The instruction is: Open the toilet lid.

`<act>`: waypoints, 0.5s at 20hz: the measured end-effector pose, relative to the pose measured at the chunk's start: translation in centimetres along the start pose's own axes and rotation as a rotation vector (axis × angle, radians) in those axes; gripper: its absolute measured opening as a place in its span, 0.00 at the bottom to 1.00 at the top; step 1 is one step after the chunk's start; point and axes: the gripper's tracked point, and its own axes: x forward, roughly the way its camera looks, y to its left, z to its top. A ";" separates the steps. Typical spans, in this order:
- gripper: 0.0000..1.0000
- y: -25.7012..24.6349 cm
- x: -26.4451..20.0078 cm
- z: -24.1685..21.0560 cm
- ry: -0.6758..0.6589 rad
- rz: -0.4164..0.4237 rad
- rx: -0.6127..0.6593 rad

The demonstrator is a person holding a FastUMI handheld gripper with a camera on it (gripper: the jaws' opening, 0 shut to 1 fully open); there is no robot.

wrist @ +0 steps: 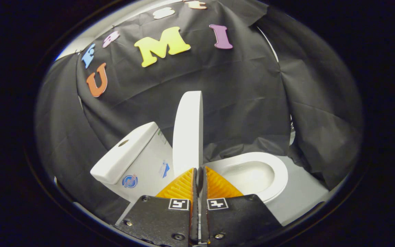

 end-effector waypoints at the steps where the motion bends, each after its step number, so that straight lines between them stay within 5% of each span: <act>1: 0.06 0.3 0.0 0.1 -0.002 -0.006 -0.015; 10: 0.06 1.5 0.1 0.0 -0.009 -0.012 -0.098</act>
